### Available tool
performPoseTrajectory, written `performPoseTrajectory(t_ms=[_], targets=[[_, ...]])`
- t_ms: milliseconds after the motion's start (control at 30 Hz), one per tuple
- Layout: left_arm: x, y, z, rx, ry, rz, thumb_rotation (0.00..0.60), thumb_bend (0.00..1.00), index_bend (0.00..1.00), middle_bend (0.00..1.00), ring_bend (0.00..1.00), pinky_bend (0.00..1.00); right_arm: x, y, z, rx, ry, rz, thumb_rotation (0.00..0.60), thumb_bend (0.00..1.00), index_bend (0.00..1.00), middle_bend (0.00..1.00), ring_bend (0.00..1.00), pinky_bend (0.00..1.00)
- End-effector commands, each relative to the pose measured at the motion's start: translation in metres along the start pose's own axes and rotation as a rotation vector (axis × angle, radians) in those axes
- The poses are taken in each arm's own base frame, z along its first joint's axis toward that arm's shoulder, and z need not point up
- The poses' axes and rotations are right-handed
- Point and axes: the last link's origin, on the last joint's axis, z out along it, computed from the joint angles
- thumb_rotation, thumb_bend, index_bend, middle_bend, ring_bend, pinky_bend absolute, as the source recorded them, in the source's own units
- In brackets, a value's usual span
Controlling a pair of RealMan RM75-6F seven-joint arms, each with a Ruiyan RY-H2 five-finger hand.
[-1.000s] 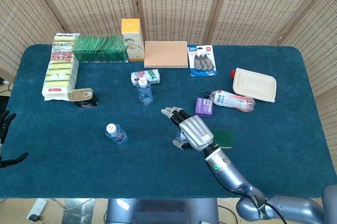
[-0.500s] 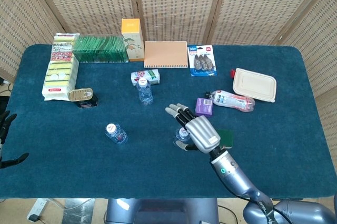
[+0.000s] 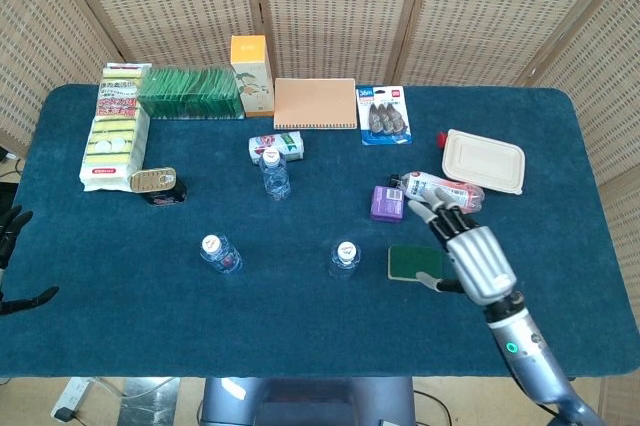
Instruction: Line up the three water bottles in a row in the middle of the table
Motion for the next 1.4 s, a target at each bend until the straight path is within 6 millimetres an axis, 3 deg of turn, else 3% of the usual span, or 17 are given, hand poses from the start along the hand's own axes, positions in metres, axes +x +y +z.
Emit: performPoseTrajectory(t_ms=[33, 133, 300, 467, 633, 867, 1133, 1400], targets=[[-0.006, 0.005, 0.013, -0.073, -0.052, -0.088, 0.600, 0.07, 0.00, 0.00, 0.00, 0.05, 0.005, 0.035, -0.049, -0.101, -0.004, -0.032, 0.540, 0.04, 0.13, 0.05, 0.00, 0.28], [-0.009, 0.010, 0.026, -0.118, -0.064, -0.132, 0.600, 0.07, 0.00, 0.00, 0.00, 0.05, 0.005, 0.047, -0.075, -0.157, -0.006, -0.013, 0.528, 0.02, 0.15, 0.06, 0.00, 0.27], [-0.006, 0.029, 0.048, -0.199, -0.066, -0.223, 0.600, 0.07, 0.00, 0.00, 0.00, 0.05, 0.004, 0.057, -0.102, -0.213, -0.021, 0.008, 0.524, 0.02, 0.16, 0.06, 0.00, 0.26], [0.002, 0.055, 0.075, -0.272, -0.101, -0.325, 0.600, 0.06, 0.00, 0.00, 0.00, 0.05, 0.006, 0.065, -0.109, -0.231, -0.004, 0.044, 0.522, 0.02, 0.17, 0.06, 0.00, 0.26], [0.001, 0.070, 0.090, -0.294, -0.209, -0.266, 0.600, 0.07, 0.00, 0.00, 0.00, 0.05, 0.006, 0.070, -0.110, -0.236, 0.008, 0.060, 0.524, 0.02, 0.17, 0.06, 0.00, 0.26], [-0.037, 0.074, 0.097, -0.328, -0.379, -0.257, 0.600, 0.07, 0.00, 0.00, 0.00, 0.05, 0.010, 0.073, -0.109, -0.229, 0.018, 0.069, 0.523, 0.02, 0.17, 0.06, 0.00, 0.26], [-0.086, 0.083, 0.103, -0.372, -0.415, -0.340, 0.600, 0.07, 0.00, 0.00, 0.00, 0.05, 0.009, 0.071, -0.106, -0.220, 0.010, 0.081, 0.524, 0.02, 0.17, 0.06, 0.01, 0.25], [-0.120, 0.110, 0.112, -0.411, -0.440, -0.440, 0.600, 0.08, 0.00, 0.00, 0.00, 0.06, 0.011, 0.071, -0.105, -0.218, 0.014, 0.083, 0.524, 0.02, 0.17, 0.06, 0.01, 0.25]])
